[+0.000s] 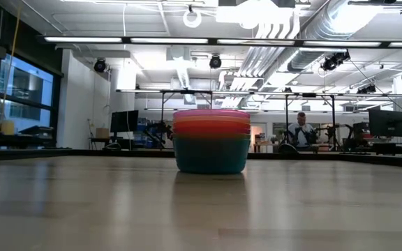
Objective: Nest bowls inside each other
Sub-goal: Return to Home Position
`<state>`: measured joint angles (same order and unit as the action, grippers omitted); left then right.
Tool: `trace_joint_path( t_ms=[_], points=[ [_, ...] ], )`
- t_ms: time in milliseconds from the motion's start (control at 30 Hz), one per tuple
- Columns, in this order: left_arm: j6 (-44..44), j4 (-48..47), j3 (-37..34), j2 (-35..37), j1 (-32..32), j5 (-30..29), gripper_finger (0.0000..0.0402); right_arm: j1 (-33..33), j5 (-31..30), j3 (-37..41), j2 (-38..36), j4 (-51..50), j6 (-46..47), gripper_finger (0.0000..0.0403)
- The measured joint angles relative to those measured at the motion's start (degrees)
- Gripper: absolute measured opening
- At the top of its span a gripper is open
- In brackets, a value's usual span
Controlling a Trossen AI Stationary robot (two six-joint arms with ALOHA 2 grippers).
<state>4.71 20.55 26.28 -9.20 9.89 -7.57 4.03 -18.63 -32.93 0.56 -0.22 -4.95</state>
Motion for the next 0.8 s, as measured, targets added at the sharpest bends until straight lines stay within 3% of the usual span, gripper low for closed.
trace_joint_path(
  t_ms=[433,667,800],
  points=[
    [5.5,-3.4,-0.1,8.8,0.0,-0.5,0.0184,0.0,0.0,0.0,0.0,-0.3,2.4,0.0163],
    [8.4,-4.5,0.0,9.0,0.0,-2.9,0.0184,0.0,-0.5,0.0,0.0,-0.6,4.5,0.0163],
    [6.5,-6.0,-0.1,8.9,0.0,0.8,0.0184,0.0,-0.9,0.0,0.0,-2.1,6.5,0.0163]
  ],
)
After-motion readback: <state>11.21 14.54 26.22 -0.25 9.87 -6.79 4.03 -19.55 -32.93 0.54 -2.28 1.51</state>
